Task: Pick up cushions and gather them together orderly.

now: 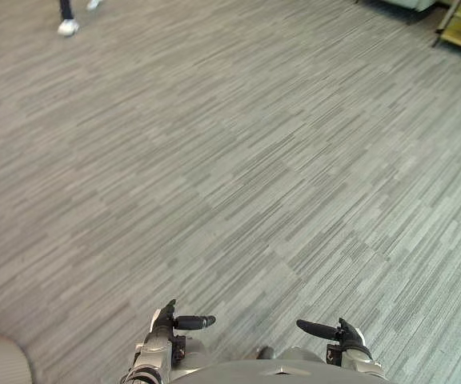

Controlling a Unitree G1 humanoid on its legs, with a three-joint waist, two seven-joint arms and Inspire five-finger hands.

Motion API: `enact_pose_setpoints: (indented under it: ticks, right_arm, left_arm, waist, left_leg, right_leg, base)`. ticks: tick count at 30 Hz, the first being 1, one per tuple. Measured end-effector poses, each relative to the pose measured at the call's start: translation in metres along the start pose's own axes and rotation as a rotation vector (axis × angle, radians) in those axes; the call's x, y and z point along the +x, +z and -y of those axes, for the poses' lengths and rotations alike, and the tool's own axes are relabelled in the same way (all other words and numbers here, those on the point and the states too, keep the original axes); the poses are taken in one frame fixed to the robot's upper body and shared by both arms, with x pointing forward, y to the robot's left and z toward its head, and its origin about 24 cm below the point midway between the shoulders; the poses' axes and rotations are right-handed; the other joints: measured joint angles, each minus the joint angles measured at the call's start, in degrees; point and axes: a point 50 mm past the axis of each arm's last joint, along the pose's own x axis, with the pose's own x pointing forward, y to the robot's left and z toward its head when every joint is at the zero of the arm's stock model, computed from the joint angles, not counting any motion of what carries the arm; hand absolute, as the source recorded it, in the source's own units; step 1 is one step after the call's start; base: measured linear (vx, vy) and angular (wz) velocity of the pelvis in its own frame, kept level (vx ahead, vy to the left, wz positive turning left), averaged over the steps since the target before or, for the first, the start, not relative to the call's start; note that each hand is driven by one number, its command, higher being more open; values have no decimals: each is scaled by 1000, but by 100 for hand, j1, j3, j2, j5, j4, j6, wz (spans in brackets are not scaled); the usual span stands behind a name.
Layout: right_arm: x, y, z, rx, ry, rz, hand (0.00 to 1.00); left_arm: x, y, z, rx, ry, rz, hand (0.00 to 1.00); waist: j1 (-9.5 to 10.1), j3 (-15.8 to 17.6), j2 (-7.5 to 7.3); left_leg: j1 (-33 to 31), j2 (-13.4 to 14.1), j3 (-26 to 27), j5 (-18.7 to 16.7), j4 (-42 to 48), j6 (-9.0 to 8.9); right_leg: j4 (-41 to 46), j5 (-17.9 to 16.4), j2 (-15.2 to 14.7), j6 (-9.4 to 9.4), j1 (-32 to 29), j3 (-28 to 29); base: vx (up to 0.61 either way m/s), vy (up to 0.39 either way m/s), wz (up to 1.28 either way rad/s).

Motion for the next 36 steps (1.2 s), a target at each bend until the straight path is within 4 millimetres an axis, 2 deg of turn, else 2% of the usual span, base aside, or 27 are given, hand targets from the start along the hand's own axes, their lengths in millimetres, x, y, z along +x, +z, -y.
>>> enact_pose_setpoints:
  ticks: [2,3,4,5,6,7,8,12,14,15,16,17,18,20,21,22,23,24,26,27,28,29,30,31,32,33,36]
  right_arm:
    - [-1,-3,-6,8,12,-9,100]
    - [-3,-6,-10,21,17,-20,100]
    - [-3,-5,-11,25,19,-22,100]
    - [-3,-5,-13,24,21,-18,100]
    - [-3,-5,-12,23,20,-20,100]
    - [-5,-7,-22,28,44,-26,100]
    - [-6,-8,-26,35,56,-30,100]
    - [-8,-14,-23,36,48,-43,100]
    - [-6,-10,-19,36,43,-24,100]
    - [-6,-6,-18,38,43,-4,100]
    - [-5,4,-20,43,52,31,100]
    - [-5,4,-20,43,54,33,100]
    - [-4,10,-21,37,64,50,100]
    - [-3,16,-20,21,67,69,100]
    - [-3,20,-20,15,68,80,100]
    - [-2,29,-20,11,70,106,100]
    - [-2,31,-20,14,70,110,100]
    - [1,37,-14,-7,54,123,100]
    - [3,44,-6,-11,33,134,100]
    - [4,42,-4,-15,29,122,100]
    - [4,30,2,-19,14,78,100]
    - [4,22,4,-4,8,56,100]
    - [3,17,4,-4,5,46,100]
    - [3,16,4,-4,2,44,100]
    - [2,13,5,-4,-5,37,100]
    - [2,8,6,-4,-11,26,100]
    - [1,2,6,5,-16,2,100]
  left_arm:
    - [0,4,2,-6,-6,17,100]
    - [1,8,3,-9,-7,33,100]
    - [1,9,4,-12,-8,36,100]
    - [1,9,6,-17,-10,36,100]
    - [0,8,6,-19,-8,34,100]
    - [1,9,3,-18,-1,35,100]
    - [1,11,1,-14,2,40,100]
    - [1,6,-4,-23,17,21,100]
    - [0,0,-3,-12,10,-3,100]
    - [0,-1,-3,-3,8,-6,100]
    - [0,-2,-3,31,1,-8,100]
    - [0,-2,-3,34,1,-9,100]
    - [0,-4,-6,71,3,-24,100]
    - [0,-5,-7,72,12,-26,100]
    - [0,-5,-7,72,12,-26,100]
    - [0,-6,-8,74,13,-28,100]
    - [0,-8,-8,75,13,-36,100]
    - [-2,-14,2,68,-11,-63,100]
    - [-3,-14,14,70,-44,-62,100]
    - [-3,-14,16,71,-50,-61,100]
    - [-3,-12,21,69,-61,-56,100]
    - [-3,-10,20,75,-61,-46,100]
    - [-2,-7,19,77,-60,-35,100]
    - [-2,-6,19,77,-59,-26,100]
    - [-1,1,16,75,-50,10,100]
    - [-1,5,14,76,-45,27,100]
    - [0,16,12,56,-34,82,100]
  waist:
    - [72,26,-43]
    - [115,54,-82]
    - [117,71,-91]
    - [133,86,-99]
    - [157,71,-103]
    - [164,19,-240]
    - [151,38,-324]
    - [204,-53,-328]
    - [178,-93,-276]
    - [177,-85,-296]
    - [134,-28,-325]
    - [125,-22,-314]
    - [72,-9,-284]
    - [54,12,-204]
    - [47,19,-163]
    - [-23,23,-162]
    - [-62,19,-186]
    - [-33,0,36]
    - [-49,27,121]
    - [-54,23,128]
    - [-79,15,170]
    - [-114,31,202]
    - [-103,59,243]
    - [-102,68,251]
    - [-62,92,260]
    - [-51,112,198]
    - [35,124,155]
  left_leg:
    - [-206,-413,-232,7,-1142,-18]
    - [-281,-717,-513,127,-1976,-15]
    - [-299,-843,-648,242,-2339,-12]
    - [-266,-1090,-976,817,-3043,-44]
    - [-146,-1142,-1047,1102,-3148,-99]
    - [-44,-1274,-918,1146,-3206,-34]
    - [-87,-1293,-831,961,-3013,15]
    - [89,-1191,-429,191,-2208,139]
    - [481,-1178,-116,-61,-2295,163]
    - [688,-1199,42,-157,-2385,217]
    - [1088,-1212,199,-347,-2462,212]
    - [1129,-1212,199,-360,-2471,210]
    - [1743,-1159,214,-391,-2861,221]
    - [2117,-1011,318,-384,-3153,209]
    - [2219,-926,366,-374,-3241,192]
    - [2414,-828,438,-308,-3457,74]
    - [2563,-823,470,-292,-3606,8]
    - [2635,-635,453,-103,-3749,-96]
    - [2691,-644,213,410,-3809,-88]
    - [2704,-625,148,551,-3754,-107]
    - [2512,-423,-105,830,-3022,-205]
    - [2095,-186,-394,1083,-1948,-152]
    - [1472,127,-620,1324,-440,9]
    - [1290,210,-633,1235,-14,27]
    - [771,362,-617,854,1059,43]
    - [412,294,-518,616,1364,49]
    - [-387,92,9,150,546,77]
  right_leg:
    - [-46,-7,-81,16,59,341]
    - [-68,-45,-165,111,81,564]
    - [-65,-69,-203,160,85,686]
    - [-43,-147,-288,313,109,980]
    - [-41,-163,-309,347,101,1129]
    - [-101,-202,-439,433,83,1395]
    - [-121,-167,-521,497,81,1465]
    - [523,-267,-740,738,31,1798]
    - [2303,-321,-963,889,-718,1955]
    - [3409,-128,-1154,1170,-1221,1968]
    - [4833,-48,-1431,1229,-1873,1843]
    - [4913,-73,-1449,1186,-1921,1815]
    - [5213,-388,-1503,658,-2349,1283]
    - [4707,-550,-1377,408,-2613,842]
    - [4315,-567,-1288,377,-2762,687]
    - [3121,-314,-1147,462,-3136,500]
    - [2652,411,-1059,202,-3229,495]
    - [2589,354,-784,59,-3114,434]
    - [2739,119,-714,-136,-3112,469]
    - [2750,50,-705,-145,-3051,453]
    - [2507,-119,-573,-134,-2679,364]
    - [2134,-171,-424,-127,-2280,279]
    - [1721,-182,-240,-139,-1840,255]
    - [1631,-183,-181,-141,-1724,255]
    - [1340,-199,-71,-163,-1290,275]
    - [1054,-229,-59,-145,-927,295]
    - [473,-179,-66,-16,-308,387]
  base:
    - [178,57,-95]
    - [229,139,-86]
    - [297,206,-112]
    - [328,246,-94]
    - [356,215,-119]
    - [385,184,-79]
    - [265,98,-63]
    - [332,142,-63]
    - [316,126,-78]
    - [426,129,-76]
    - [426,89,-58]
    - [455,-55,-63]
    - [309,-72,-38]
    - [373,-142,-33]
    - [521,-246,-14]
    - [446,-233,-1]
    - [620,-339,-15]
    - [535,-317,-22]
    - [523,-352,-25]
    - [563,-409,0]
    - [519,-378,15]
    - [493,-365,17]
    - [376,-259,7]
    - [284,-167,-9]
    - [392,-180,-10]
    - [248,-94,-8]
    - [335,-74,-15]
